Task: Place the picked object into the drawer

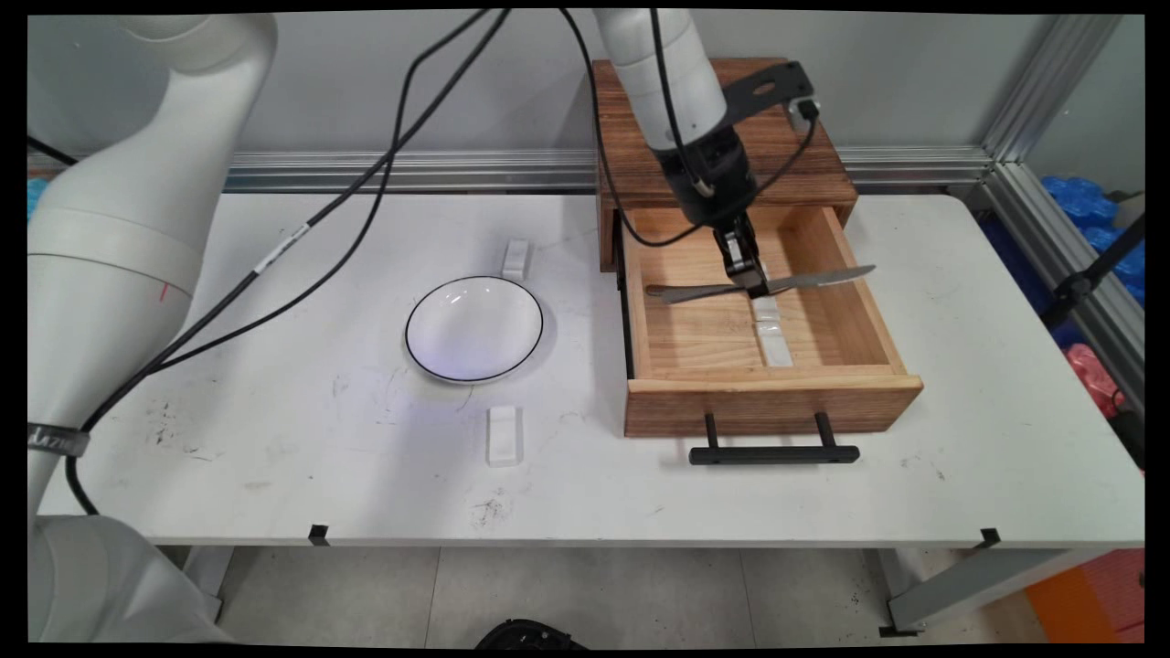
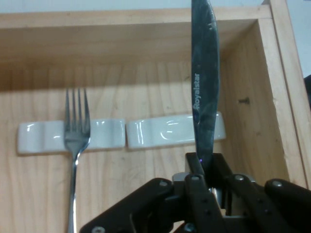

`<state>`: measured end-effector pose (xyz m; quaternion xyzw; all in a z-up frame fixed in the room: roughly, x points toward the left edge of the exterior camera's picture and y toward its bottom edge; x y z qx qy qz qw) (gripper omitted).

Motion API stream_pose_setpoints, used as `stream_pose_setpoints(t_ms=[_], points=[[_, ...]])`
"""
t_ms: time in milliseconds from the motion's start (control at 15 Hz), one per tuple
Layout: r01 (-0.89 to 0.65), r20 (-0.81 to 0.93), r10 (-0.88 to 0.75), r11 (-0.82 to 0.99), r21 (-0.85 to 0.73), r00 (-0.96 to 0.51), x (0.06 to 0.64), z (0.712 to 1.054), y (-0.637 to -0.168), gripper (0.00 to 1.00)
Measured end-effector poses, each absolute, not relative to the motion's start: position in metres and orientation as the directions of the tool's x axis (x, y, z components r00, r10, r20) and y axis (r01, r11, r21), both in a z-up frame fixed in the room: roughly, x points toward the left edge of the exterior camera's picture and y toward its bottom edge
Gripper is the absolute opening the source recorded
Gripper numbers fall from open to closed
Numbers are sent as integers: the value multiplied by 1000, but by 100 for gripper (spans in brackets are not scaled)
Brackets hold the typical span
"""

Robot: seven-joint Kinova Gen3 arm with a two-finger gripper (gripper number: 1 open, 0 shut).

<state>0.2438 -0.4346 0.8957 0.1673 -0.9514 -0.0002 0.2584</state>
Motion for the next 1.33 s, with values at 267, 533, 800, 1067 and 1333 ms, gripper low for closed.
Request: stream_pose_setpoints(t_ms=[267,533,800,1067,1333], points=[[-318,475,-327,943,101,-817,233,882,-437,0],[-324,458,-337,940,110,-823,228,872,-439,0],[-330,446,-343,938,108,-827,226,867,-443,0],[-338,439,-347,936,103,-829,225,864,-446,0],[-351,430,-361,931,106,-828,226,861,-446,0]])
